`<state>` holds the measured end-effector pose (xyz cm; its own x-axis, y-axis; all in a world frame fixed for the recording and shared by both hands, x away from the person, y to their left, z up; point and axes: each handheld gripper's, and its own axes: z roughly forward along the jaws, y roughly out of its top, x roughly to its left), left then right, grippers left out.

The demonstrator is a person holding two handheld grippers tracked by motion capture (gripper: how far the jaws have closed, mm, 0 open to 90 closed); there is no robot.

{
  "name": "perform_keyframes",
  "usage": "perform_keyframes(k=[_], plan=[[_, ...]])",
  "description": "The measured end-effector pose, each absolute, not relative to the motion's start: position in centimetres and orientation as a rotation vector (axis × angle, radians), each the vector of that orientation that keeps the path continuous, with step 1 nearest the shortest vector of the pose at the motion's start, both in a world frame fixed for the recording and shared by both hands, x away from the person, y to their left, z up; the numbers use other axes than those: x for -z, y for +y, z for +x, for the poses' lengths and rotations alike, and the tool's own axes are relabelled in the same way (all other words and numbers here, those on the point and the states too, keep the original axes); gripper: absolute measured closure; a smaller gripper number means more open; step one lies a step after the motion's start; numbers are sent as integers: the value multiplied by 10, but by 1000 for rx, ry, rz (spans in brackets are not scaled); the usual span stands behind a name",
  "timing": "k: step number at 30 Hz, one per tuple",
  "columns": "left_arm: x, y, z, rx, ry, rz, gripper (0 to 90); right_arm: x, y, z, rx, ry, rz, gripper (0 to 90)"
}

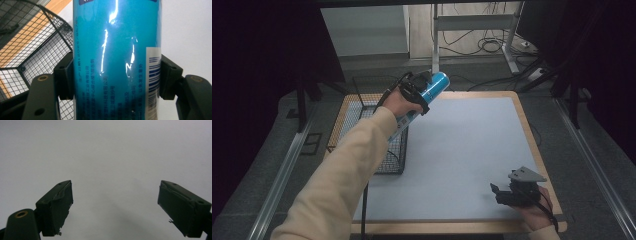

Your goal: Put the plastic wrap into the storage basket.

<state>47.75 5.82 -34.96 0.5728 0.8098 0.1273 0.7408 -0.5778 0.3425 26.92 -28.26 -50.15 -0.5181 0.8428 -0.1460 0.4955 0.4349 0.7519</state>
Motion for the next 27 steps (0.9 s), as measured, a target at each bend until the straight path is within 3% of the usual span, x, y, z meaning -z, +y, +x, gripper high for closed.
perform_keyframes(k=[27], plan=[[392,109,504,-430,1469,2524,312,506,-284,271,-883,2192,1145,131]])
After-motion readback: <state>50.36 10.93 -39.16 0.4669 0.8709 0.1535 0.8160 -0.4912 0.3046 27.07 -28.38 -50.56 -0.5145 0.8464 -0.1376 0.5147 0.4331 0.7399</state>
